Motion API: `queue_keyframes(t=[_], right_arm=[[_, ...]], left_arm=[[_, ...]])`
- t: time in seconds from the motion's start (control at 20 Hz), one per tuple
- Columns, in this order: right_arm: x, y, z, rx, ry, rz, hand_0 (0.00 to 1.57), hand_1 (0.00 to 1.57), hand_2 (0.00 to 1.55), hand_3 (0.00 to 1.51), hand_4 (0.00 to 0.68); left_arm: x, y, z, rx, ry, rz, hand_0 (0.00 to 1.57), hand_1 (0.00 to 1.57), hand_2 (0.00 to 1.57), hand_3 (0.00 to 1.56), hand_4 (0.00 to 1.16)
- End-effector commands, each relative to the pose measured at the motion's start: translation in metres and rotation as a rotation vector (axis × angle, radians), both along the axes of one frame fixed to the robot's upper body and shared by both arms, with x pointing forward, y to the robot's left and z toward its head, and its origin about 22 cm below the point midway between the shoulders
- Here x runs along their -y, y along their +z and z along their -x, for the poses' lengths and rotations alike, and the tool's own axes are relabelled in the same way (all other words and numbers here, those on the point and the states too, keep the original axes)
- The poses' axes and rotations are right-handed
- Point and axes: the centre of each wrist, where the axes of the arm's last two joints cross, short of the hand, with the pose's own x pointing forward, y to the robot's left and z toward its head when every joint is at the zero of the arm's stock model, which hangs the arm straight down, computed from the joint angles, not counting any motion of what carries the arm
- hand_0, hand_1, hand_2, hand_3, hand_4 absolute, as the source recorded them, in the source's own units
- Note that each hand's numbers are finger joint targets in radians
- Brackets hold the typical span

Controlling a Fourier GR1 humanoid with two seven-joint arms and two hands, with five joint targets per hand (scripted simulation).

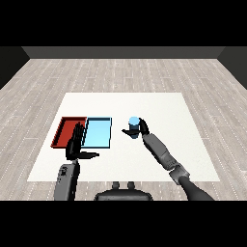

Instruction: Pick the blue can and put it in the blue box

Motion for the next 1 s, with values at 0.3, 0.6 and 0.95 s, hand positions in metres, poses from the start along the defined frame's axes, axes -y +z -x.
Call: queue_keyframes(t=[0.3,0.6,0.95], right_arm=[[0.058,0.046,0.02,0.15,0.005,-0.017,1.51,1.51,1.47,1.4,0.582],[-0.016,0.078,0.043,0.183,-0.011,-0.029,1.5,1.5,1.47,1.39,0.582],[-0.028,0.082,0.055,0.257,0.031,-0.046,1.51,1.51,1.47,1.4,0.606]], left_arm=[[0.065,0.022,-0.014,-0.027,-0.121,-0.032,0.0,0.0,0.0,0.0,0.0],[0.085,0.021,-0.024,-0.05,-0.121,-0.028,0.0,0.0,0.0,0.0,0.0],[0.098,0.021,-0.028,-0.093,-0.156,-0.029,0.0,0.0,0.0,0.0,0.0]])
